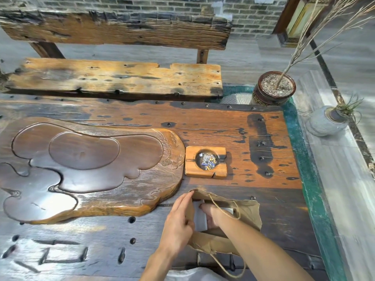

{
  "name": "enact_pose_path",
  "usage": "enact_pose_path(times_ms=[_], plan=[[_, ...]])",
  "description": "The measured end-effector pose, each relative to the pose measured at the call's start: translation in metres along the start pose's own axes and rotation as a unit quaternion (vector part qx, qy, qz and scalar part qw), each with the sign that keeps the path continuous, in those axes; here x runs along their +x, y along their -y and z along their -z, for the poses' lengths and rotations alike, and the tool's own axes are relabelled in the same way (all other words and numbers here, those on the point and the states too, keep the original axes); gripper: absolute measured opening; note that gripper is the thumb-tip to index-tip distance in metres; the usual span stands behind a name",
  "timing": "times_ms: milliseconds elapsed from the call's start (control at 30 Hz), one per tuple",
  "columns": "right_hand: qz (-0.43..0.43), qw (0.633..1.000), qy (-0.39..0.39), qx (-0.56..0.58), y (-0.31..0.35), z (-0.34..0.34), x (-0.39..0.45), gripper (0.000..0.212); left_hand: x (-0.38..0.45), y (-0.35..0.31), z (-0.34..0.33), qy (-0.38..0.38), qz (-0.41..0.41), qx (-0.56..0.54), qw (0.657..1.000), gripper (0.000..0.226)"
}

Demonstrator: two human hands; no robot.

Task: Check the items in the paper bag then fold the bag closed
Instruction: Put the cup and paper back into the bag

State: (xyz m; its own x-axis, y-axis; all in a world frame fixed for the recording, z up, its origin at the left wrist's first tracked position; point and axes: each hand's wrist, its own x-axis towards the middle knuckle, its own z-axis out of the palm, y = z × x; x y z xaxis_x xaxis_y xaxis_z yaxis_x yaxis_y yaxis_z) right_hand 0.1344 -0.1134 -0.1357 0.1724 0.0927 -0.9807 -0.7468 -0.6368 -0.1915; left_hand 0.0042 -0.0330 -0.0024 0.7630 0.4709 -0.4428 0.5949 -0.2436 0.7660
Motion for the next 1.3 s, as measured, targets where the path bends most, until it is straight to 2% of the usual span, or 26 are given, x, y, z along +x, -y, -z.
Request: enact_pose_path(times_ms=[67,100,167,233,333,433,533,600,667,767,867,967,1100,1300], plan=[[-0.016,0.998,-0.004,-0.054,0.0,0.006,0.007,0.03,0.0,-0.001,0.0,-0.001,-0.002,0.001,1.0,0.09],[-0.032,0.996,-0.004,-0.086,0.0,0.008,0.015,0.042,0.0,-0.002,0.0,0.0,-0.004,0.001,1.0,0.09],[-0.045,0.994,0.04,-0.092,-0.001,0.013,0.011,0.057,0.0,-0.002,0.0,0.001,-0.01,0.0,1.0,0.09],[-0.05,0.995,0.057,-0.07,0.004,0.017,-0.012,0.048,0.001,-0.003,0.0,0.001,-0.015,-0.003,1.0,0.09],[-0.032,0.997,0.052,-0.045,0.002,0.031,-0.018,0.022,0.002,-0.004,0.0,0.003,-0.023,-0.01,1.0,0.091],[-0.019,0.994,0.074,-0.081,0.005,0.05,-0.023,0.022,0.001,-0.004,0.0,0.004,-0.025,-0.015,1.0,0.091],[-0.014,0.991,0.095,-0.095,0.005,0.07,-0.028,0.033,0.001,-0.002,-0.002,0.002,-0.022,-0.017,1.0,0.09],[-0.029,0.99,0.076,-0.114,0.005,0.081,-0.033,0.027,0.001,0.0,-0.004,0.002,-0.023,-0.021,1.0,0.09],[-0.015,0.988,0.016,-0.155,0.004,0.088,-0.034,0.017,0.001,-0.001,-0.005,0.003,-0.024,-0.025,0.999,0.09],[-0.002,0.98,-0.046,-0.193,0.002,0.091,-0.029,0.043,-0.001,-0.002,-0.005,0.006,-0.028,-0.029,0.999,0.09],[-0.013,0.977,-0.081,-0.197,0.001,0.087,-0.021,0.049,0.001,-0.001,-0.003,0.006,-0.025,-0.033,0.999,0.09],[-0.026,0.981,-0.097,-0.168,-0.002,0.087,-0.011,0.044,0.004,0.0,-0.001,0.003,-0.021,-0.032,0.999,0.091],[-0.057,0.986,-0.081,-0.137,-0.008,0.088,0.003,0.037,0.006,0.001,0.0,0.009,-0.017,-0.026,0.999,0.091],[-0.047,0.992,-0.098,-0.067,-0.01,0.08,-0.004,0.032,0.005,0.0,0.0,0.008,-0.012,-0.024,1.0,0.09]])
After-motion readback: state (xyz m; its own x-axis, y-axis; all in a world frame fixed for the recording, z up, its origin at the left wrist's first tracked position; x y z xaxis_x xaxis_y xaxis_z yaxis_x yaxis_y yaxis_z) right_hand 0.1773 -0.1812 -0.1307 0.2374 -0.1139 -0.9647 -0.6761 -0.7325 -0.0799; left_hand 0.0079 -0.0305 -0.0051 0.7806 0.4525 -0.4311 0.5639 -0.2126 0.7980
